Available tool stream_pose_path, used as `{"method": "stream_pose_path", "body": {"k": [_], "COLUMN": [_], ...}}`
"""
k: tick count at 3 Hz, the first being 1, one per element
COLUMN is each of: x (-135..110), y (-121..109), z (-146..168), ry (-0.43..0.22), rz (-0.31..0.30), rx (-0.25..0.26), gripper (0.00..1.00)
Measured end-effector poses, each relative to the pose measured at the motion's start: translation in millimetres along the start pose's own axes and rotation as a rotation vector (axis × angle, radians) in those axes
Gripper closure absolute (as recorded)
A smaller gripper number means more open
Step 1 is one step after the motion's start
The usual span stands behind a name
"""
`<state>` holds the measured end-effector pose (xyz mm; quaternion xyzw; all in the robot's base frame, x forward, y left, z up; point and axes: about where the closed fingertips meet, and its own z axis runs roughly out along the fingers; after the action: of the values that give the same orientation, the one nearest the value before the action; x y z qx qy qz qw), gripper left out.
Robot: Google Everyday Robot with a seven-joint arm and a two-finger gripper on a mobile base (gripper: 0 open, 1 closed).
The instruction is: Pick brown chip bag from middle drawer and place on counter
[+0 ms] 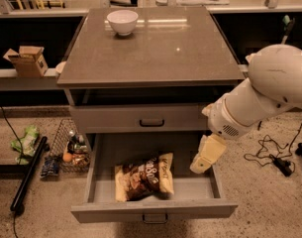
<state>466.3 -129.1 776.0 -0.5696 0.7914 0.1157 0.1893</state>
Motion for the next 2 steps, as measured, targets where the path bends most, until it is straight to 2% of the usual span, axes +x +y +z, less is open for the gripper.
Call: {"method": "stream_pose_path", "body": {"k": [1,2], "x": [9.8,28.8], "y": [0.9,0.7], "z": [59.6,131.4], "ry": [0.055,0.073], "rz": [0.011,0.047], "rx": [-0.034,-0.084], "gripper": [0.0,0.0]}}
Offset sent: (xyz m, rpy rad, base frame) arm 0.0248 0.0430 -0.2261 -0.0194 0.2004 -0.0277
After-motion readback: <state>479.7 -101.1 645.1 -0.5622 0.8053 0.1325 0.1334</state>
